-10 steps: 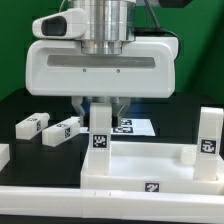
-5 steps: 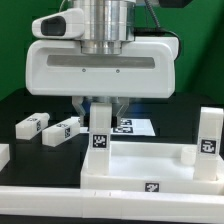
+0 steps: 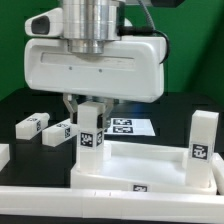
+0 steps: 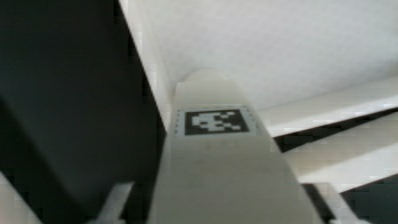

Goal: Assemble desk

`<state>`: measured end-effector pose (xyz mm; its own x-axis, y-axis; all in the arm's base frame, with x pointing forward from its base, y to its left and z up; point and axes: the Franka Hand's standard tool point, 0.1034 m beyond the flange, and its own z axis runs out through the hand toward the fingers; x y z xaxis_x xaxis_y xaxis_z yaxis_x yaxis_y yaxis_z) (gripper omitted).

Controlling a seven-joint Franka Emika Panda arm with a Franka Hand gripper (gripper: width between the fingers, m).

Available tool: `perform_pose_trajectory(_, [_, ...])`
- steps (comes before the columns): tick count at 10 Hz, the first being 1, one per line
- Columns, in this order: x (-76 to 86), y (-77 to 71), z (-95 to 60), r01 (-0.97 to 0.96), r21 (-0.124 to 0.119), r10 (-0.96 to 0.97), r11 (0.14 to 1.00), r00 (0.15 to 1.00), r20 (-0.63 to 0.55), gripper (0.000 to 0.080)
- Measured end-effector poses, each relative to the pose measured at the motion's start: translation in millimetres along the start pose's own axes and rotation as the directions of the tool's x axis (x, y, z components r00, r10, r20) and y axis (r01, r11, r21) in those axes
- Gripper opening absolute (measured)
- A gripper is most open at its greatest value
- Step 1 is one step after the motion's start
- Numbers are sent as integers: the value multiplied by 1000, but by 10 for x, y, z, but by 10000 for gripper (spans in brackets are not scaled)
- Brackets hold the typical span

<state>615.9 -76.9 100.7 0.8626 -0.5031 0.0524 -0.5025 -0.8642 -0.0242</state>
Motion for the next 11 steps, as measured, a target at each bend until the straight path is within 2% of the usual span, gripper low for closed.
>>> perform_pose_trajectory(2, [-13,43,5,-102,-11,102,995,995,7,298])
perform_pose_trajectory(5, [-15,52,7,-123,-15,123,992,992,7,302])
perform_pose_trajectory(6, [-15,51,7,-122,-15,123,992,992,7,459])
perform_pose_trajectory(7, [-16,46,-2,-129,-14,129,992,992,7,580])
perform_pose_trajectory(8, [-65,16,-59,-183,-6,183,983,983,9,580])
perform_pose_trajectory(9, [-173,-1,-124,-255,1,255,967,967,18,635])
perform_pose_trajectory(11, [-305,-77,-177,-349,6,349,937,937,29,646])
